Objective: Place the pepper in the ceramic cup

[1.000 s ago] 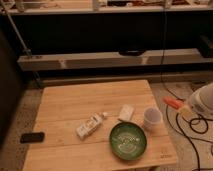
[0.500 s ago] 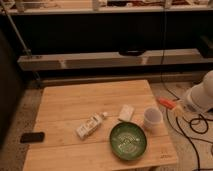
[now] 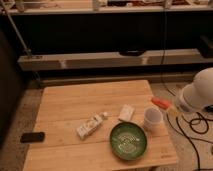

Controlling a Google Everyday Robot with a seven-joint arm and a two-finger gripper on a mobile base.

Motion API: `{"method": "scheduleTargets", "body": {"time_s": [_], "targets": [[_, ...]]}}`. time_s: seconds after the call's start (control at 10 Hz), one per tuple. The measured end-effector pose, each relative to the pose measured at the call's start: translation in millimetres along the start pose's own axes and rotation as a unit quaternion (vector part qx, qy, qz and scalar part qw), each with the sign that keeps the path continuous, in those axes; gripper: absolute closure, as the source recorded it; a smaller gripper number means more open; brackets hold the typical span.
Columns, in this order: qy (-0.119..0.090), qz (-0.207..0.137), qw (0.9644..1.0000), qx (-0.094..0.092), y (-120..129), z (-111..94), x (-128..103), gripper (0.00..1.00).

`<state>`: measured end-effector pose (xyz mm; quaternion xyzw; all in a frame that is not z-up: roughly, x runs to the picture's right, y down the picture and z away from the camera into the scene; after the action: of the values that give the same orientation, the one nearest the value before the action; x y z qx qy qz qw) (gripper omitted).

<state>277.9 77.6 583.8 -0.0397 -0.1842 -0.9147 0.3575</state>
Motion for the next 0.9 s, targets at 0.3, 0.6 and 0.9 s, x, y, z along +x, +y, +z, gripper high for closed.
{"method": "scheduleTargets", "body": {"time_s": [0.3,0.6,0.9], "targets": [[-0.015,0.010,0.9998,0.004,1,6,0,0.86],[-0.067,0.054,0.9961,0.015,25,35,-30,0.86],[-0.103,0.070,0.9916,0.036,31,52,-41,0.86]]}}
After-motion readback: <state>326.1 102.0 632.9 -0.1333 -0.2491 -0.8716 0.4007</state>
